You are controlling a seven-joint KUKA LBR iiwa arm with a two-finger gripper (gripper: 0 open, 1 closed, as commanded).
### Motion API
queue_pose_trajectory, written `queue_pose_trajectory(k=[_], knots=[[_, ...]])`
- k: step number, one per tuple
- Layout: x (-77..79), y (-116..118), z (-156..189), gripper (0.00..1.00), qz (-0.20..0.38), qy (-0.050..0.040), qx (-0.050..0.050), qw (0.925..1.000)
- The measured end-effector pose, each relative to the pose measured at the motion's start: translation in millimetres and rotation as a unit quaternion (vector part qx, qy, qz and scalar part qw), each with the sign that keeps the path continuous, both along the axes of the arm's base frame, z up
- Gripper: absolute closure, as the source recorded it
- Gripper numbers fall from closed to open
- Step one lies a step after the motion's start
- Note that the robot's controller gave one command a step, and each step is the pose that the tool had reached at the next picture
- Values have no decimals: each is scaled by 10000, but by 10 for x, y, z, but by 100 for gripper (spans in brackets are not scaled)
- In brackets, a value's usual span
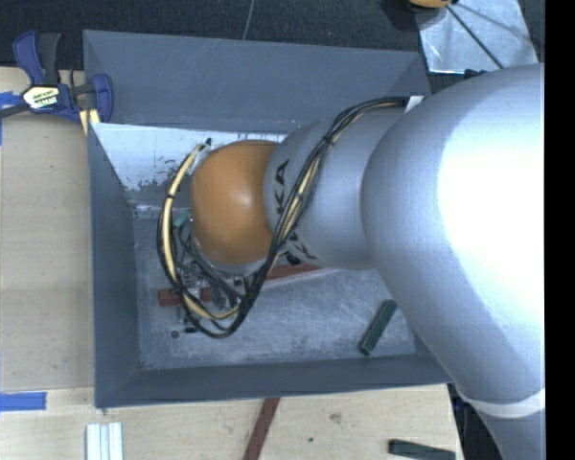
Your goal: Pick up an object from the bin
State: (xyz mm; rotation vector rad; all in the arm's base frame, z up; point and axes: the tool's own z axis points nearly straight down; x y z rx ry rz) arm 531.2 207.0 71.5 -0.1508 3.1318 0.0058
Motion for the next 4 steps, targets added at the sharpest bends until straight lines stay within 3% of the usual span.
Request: queue_pose_trajectory(k=[2, 3, 4], knots=[[-18, -18, 59, 100, 4, 45, -19, 10000], [121, -87, 413, 100, 96, -19, -5, 10000], [85, -71, 1346, 100, 247, 17, -16, 9997]])
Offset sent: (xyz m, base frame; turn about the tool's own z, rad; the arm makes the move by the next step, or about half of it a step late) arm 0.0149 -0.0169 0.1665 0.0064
